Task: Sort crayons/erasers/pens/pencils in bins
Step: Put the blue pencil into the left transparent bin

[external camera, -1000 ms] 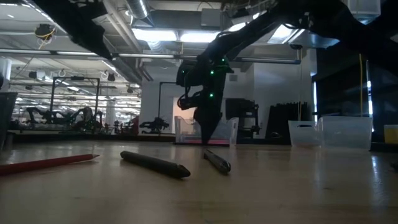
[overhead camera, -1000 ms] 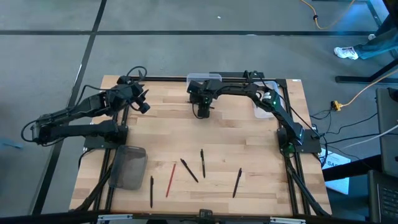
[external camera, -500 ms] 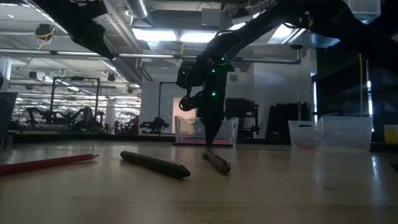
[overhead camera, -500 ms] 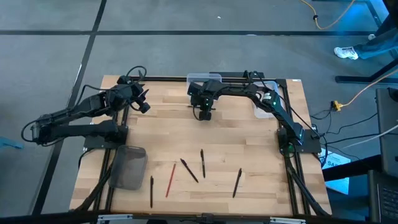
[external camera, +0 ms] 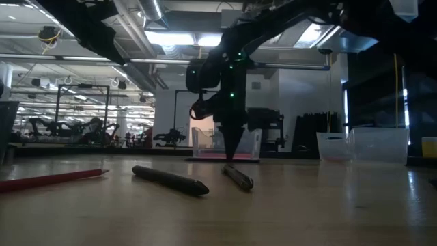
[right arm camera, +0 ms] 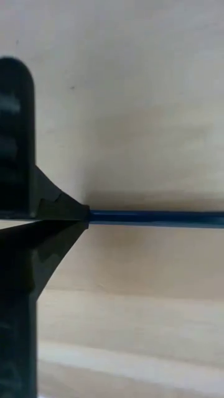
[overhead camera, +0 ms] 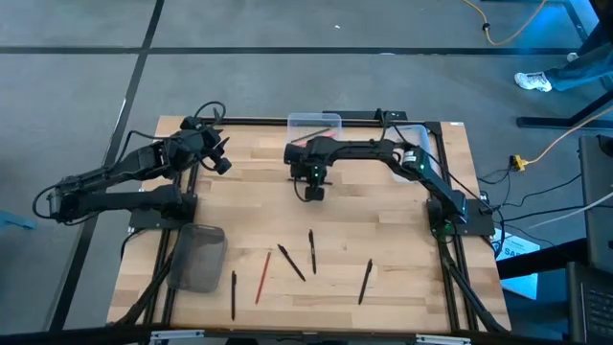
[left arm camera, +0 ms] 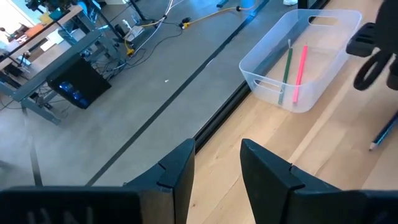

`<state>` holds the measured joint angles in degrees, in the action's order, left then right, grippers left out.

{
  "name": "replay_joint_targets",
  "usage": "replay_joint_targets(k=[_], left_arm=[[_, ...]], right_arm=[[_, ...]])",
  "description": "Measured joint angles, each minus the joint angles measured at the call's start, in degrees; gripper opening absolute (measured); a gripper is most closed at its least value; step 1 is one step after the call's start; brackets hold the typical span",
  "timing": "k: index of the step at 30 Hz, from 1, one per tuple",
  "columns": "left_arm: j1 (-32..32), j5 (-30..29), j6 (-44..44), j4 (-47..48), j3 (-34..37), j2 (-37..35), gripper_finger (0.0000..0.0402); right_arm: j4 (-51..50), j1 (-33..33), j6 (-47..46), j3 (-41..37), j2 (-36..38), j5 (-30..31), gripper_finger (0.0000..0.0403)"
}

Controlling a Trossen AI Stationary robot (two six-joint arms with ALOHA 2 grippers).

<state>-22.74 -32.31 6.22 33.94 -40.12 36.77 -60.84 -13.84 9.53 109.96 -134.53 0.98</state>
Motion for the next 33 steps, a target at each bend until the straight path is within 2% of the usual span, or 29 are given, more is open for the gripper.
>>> replay_joint_targets(k=[8,13,16,19,22,28,33], left_arm=[[0.0,0.02,0.0,-0.05,0.02,-0.02,0.0124],[0.0,0.01,0.0,-0.04,0.02,-0.02,0.0124],[0.0,0.0,0.0,-0.01,0.04,-0.02,0.0124],[0.02,0.01,0.0,0.21,0.04,-0.04,0.0124],[0.03,0.03,0.0,0.76,0.07,-0.04,0.0124],[0.02,0.02,0.02,0.0,0.07,-0.04,0.0124],[0.02,0.02,0.02,-0.16,0.07,-0.04,0.0124]], right_arm=[[-9.32,-0.98,5.79,14.1,-0.18,8.13,0.0009],[-11.15,-5.27,12.16,23.71,-0.01,14.31,0.001],[-8.75,-9.15,13.91,24.87,0.14,16.31,0.001],[-9.56,-12.86,11.58,24.71,-0.25,10.03,0.001],[-11.04,-13.51,8.63,24.73,-1.69,1.62,0.0011],[-7.4,-7.43,8.05,24.67,-2.28,0.66,0.0019],[0.69,-1.89,5.1,24.31,-2.28,0.87,0.0056]])
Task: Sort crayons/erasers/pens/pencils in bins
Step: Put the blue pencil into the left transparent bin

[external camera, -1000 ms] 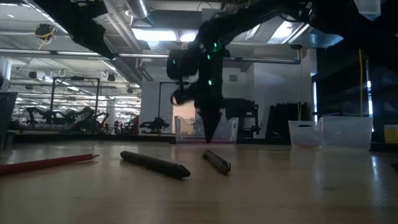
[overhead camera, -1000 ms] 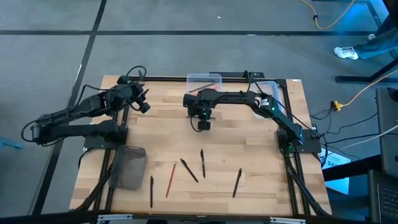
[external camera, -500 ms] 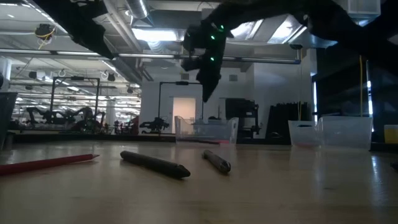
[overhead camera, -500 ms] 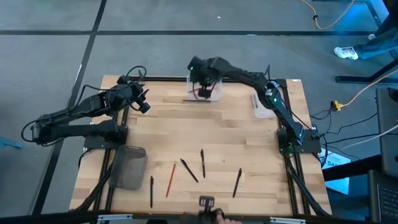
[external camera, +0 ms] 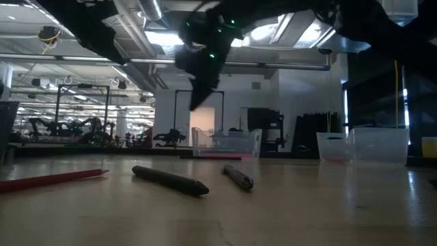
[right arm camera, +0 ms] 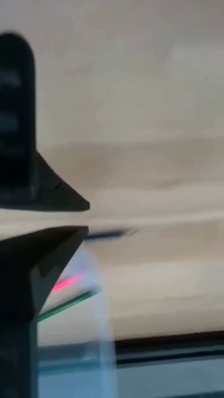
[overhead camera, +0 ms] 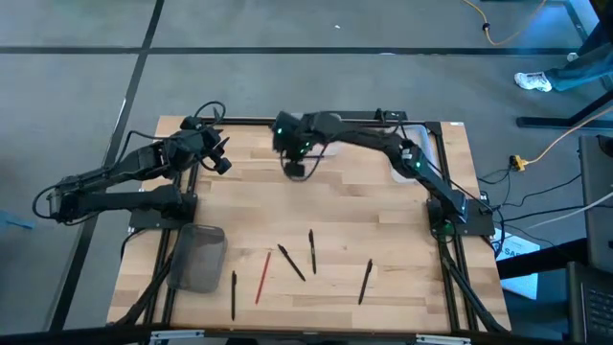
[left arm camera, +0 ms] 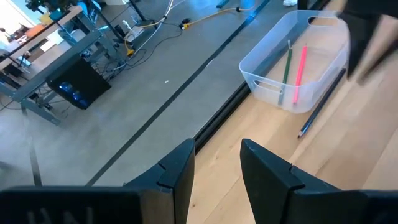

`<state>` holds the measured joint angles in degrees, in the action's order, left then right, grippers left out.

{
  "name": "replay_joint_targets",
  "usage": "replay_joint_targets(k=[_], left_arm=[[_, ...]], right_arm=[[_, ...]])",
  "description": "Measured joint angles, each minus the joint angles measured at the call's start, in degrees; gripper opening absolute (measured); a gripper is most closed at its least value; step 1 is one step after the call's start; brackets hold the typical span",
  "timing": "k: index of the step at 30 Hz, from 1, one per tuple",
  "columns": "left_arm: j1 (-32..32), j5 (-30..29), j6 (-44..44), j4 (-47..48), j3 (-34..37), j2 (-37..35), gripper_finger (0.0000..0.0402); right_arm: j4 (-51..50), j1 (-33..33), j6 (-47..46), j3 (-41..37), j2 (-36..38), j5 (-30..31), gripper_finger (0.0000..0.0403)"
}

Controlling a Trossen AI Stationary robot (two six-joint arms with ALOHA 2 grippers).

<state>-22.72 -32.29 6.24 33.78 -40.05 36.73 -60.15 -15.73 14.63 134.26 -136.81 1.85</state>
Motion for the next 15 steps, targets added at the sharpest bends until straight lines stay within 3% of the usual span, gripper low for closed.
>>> replay_joint_targets(k=[9,15], left_arm=[[-0.01,1.14,-1.07,-2.21,0.0,0.02,0.0124],[0.03,5.76,-1.67,-3.52,0.0,0.02,0.0124]], right_arm=[[19.49,6.05,6.38,-7.05,-1.96,13.42,0.0176],[19.78,4.48,6.61,-1.7,-8.03,15.42,0.0189]])
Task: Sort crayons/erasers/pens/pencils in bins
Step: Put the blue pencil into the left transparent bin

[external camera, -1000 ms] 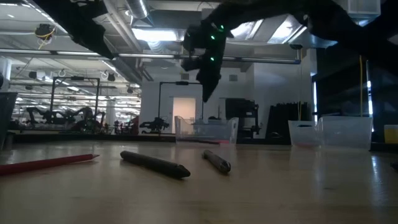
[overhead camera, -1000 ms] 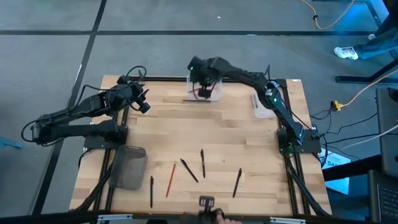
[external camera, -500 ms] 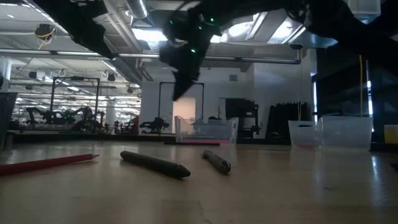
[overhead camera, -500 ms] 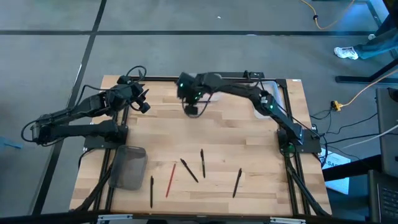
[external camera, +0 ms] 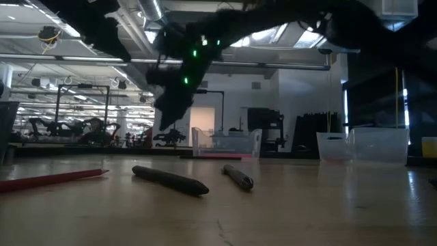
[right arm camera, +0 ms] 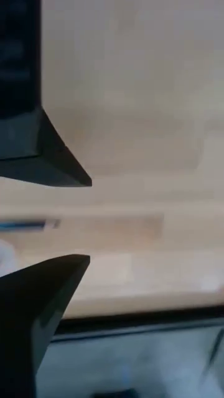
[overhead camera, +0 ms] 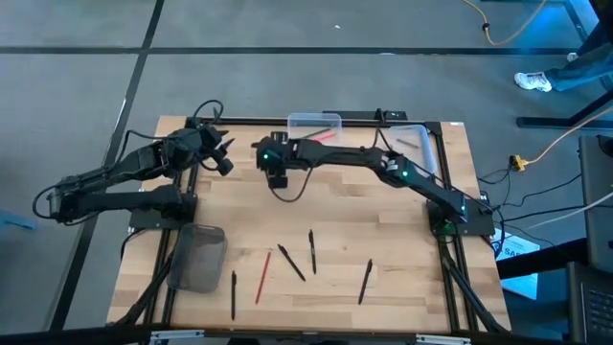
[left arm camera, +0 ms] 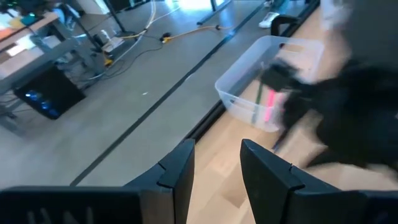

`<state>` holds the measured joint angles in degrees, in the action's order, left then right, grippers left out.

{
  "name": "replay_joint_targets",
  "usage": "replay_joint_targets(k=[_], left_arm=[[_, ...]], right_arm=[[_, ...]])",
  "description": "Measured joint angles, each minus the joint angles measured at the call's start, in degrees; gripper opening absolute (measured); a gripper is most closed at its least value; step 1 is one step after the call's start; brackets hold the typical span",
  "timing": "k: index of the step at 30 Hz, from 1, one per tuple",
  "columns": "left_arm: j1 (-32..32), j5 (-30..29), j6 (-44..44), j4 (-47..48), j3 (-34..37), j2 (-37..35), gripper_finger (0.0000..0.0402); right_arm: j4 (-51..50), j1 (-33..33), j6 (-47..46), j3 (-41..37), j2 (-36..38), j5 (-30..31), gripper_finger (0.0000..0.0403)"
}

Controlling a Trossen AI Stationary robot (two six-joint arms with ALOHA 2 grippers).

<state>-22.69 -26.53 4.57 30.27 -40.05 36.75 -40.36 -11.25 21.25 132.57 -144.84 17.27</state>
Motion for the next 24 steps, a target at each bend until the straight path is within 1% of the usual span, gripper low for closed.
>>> replay_joint_targets(k=[3,5,6,10,12,19,24], left_arm=[[-0.01,0.55,-0.71,0.06,0.0,0.0,0.0124],[-0.01,0.53,-0.89,0.11,0.0,0.0,0.0124],[-0.01,0.53,-0.89,0.11,0.0,0.0,0.0124],[0.0,0.54,-0.57,0.07,0.0,0.0,0.0124],[-0.01,0.52,0.03,0.07,0.0,0.0,0.0124],[-0.01,0.51,0.07,0.04,0.0,0.0,0.0124],[-0.01,0.51,0.09,0.04,0.0,0.02,0.0124]], right_arm=[[-0.71,-1.75,-2.77,1.38,-2.27,2.94,0.0181],[-0.98,-2.47,-4.17,1.51,-2.7,2.61,0.0173],[-0.84,-2.68,-4.57,1.68,-2.81,1.45,0.0168],[-2.98,-3.95,-6.23,1.53,-3.79,-8.07,0.0149],[-4.39,-4.82,-7.15,1.34,-4.13,-10.33,0.0141],[-4.35,-6.29,-7.94,2.4,-4.28,-13.06,0.0126],[-4.56,-6.25,-9.63,2.41,-4.28,-13.93,0.0124]])
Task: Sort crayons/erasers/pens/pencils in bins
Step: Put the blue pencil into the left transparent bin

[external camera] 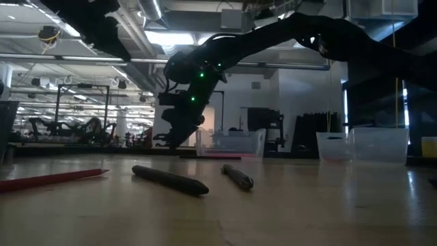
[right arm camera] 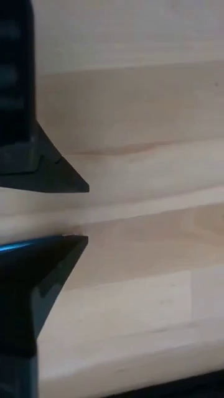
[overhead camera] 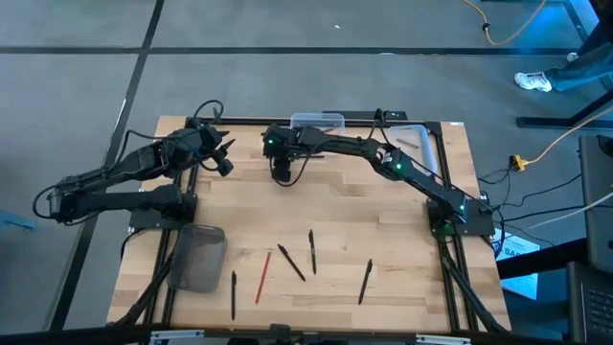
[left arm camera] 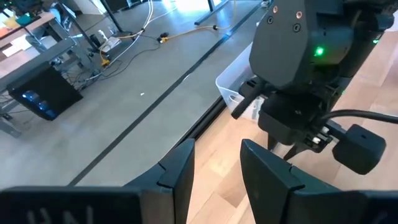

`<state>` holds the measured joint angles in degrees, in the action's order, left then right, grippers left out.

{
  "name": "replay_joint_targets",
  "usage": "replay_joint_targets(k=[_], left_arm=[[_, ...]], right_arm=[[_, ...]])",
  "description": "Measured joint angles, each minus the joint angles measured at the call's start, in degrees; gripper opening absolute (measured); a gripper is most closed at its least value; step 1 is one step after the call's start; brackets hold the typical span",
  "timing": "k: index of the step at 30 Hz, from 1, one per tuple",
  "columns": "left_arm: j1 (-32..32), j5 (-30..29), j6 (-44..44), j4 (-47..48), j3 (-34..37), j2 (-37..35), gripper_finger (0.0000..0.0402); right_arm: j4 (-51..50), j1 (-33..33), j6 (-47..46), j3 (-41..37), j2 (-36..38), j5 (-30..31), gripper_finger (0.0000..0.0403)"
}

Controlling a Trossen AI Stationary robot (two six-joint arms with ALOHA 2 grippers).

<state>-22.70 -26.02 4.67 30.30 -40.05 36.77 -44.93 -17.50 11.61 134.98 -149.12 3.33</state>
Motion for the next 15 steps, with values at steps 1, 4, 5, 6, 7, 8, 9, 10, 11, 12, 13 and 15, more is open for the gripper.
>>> replay_joint_targets(k=[1,4,5,6,7,8,9,10,11,12,13,15], left_arm=[[0.0,0.0,0.0,0.0,0.0,0.0,0.0124],[0.0,0.0,0.04,0.13,0.0,0.0,0.0124],[0.0,0.0,0.12,0.13,0.0,-0.02,0.0124],[0.0,0.0,0.38,0.17,0.0,-0.02,0.0124],[0.0,-0.02,0.57,0.23,0.0,-0.02,0.0124],[0.0,-0.01,0.83,0.25,0.0,-0.02,0.0124],[0.01,-0.02,1.03,-0.21,0.28,-0.03,0.0124],[0.0,-0.04,1.43,-1.07,0.88,-0.04,0.0124],[0.0,0.13,1.85,-2.01,1.61,-0.04,0.0124],[0.0,0.56,2.29,-3.26,2.42,0.2,0.0124],[0.0,1.32,2.76,-5.03,3.19,0.75,0.0124],[-0.07,4.11,3.76,-8.7,4.55,1.84,0.0124]], right_arm=[[-0.02,-0.04,-1.0,0.0,0.0,-0.02,0.0124],[-0.77,-0.07,-2.94,0.0,0.0,-0.01,0.0124],[-1.01,0.11,-3.23,-0.01,0.19,-0.01,0.0124],[-1.25,0.29,-3.38,-0.08,0.45,0.01,0.0124],[-1.59,0.56,-3.15,-0.06,0.78,0.13,0.0124],[-2.52,0.86,-2.81,-0.02,1.38,0.22,0.0124],[-3.89,1.25,-2.55,-0.02,1.9,0.2,0.0124],[-4.97,1.73,-2.32,-0.02,2.79,0.2,0.0124],[-6.85,2.31,-2.19,-0.02,3.82,0.04,0.0124],[-8.44,2.91,-1.87,-0.03,5.06,0.04,0.0124],[-9.57,3.52,-1.14,-0.12,6.37,0.01,0.0124],[-11.88,4.84,-0.86,-0.17,9.07,0.05,0.0124]])
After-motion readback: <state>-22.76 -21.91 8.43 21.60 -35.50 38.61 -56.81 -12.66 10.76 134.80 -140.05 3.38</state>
